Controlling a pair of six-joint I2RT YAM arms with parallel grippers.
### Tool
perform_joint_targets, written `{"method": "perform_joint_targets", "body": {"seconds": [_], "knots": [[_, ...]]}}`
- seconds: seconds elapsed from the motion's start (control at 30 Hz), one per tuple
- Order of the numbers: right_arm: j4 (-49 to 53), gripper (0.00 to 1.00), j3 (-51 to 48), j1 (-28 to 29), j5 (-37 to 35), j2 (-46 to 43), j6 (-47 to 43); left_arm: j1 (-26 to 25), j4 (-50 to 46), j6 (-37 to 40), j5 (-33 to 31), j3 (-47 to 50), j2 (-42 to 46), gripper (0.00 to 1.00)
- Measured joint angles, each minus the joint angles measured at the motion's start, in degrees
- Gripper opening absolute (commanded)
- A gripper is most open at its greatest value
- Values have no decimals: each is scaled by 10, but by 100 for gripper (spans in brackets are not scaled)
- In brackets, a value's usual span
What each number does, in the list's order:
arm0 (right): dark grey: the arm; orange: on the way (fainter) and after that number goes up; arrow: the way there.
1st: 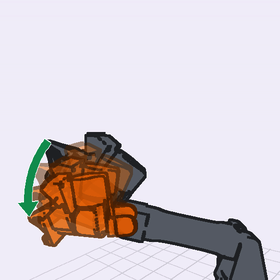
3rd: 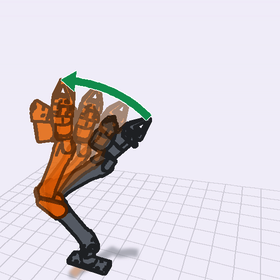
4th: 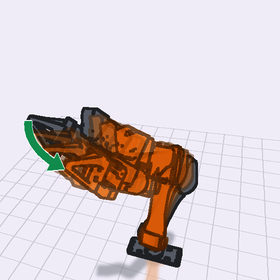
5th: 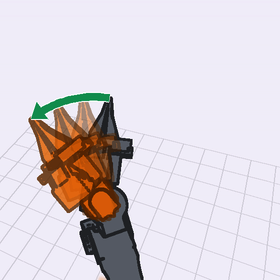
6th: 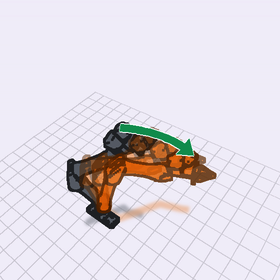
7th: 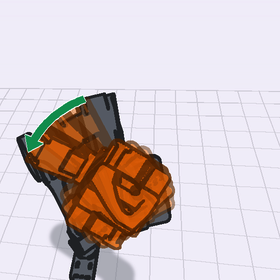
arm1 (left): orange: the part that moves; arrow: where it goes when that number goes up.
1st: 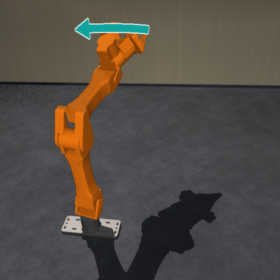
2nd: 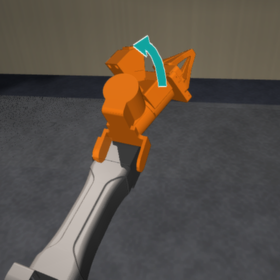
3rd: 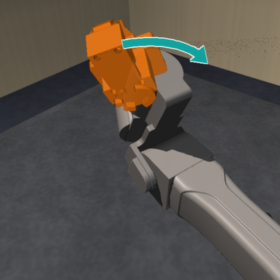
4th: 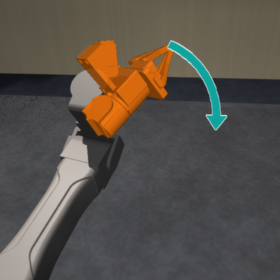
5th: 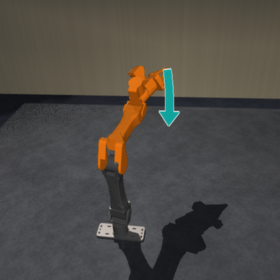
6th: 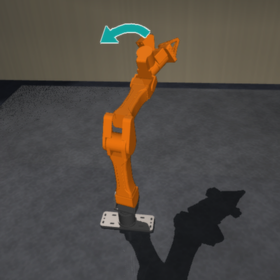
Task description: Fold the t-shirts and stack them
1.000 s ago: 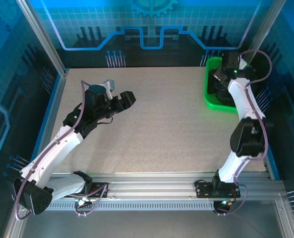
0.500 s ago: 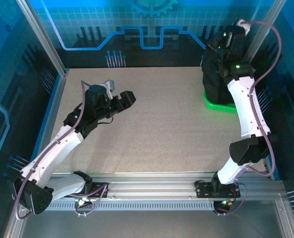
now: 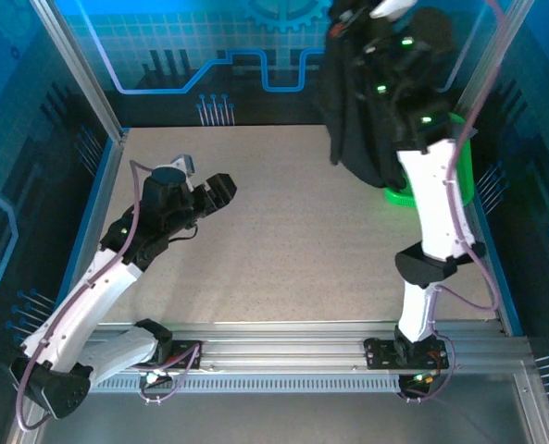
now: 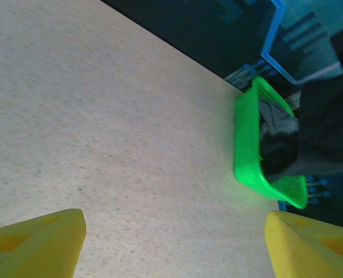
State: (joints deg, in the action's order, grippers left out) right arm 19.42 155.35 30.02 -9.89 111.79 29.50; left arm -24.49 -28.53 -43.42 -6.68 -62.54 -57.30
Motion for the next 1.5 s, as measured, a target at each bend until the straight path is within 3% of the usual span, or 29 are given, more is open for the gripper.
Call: {"method": "perform_joint_targets", "body": {"seconds": [0.1,0.3,0.47,0.63,0.77,0.93,1.1,1.23,1.5], "knots": [[16,0,-30,78,27,58,10,0,-39,0,-53,-4,23,82],[89,48,-18,183,142,267,43,6,-121,-7,-145,-10,81,82],[208,55,-16,189,194,345,38,35,-174,-42,-144,19,110,80],[200,53,-209,137,189,211,19,91,-197,-77,-81,104,103,74],[182,51,-371,57,156,64,17,165,-189,-106,5,166,65,63],[156,53,-548,-45,108,-63,17,178,-115,-142,94,209,-33,57],[156,54,-672,-84,88,-87,16,157,-5,-193,145,224,-167,64],[155,53,-730,-92,85,-87,23,126,45,-226,146,206,-244,61],[134,53,-750,-92,88,-87,44,119,90,-298,100,191,-271,55]]}}
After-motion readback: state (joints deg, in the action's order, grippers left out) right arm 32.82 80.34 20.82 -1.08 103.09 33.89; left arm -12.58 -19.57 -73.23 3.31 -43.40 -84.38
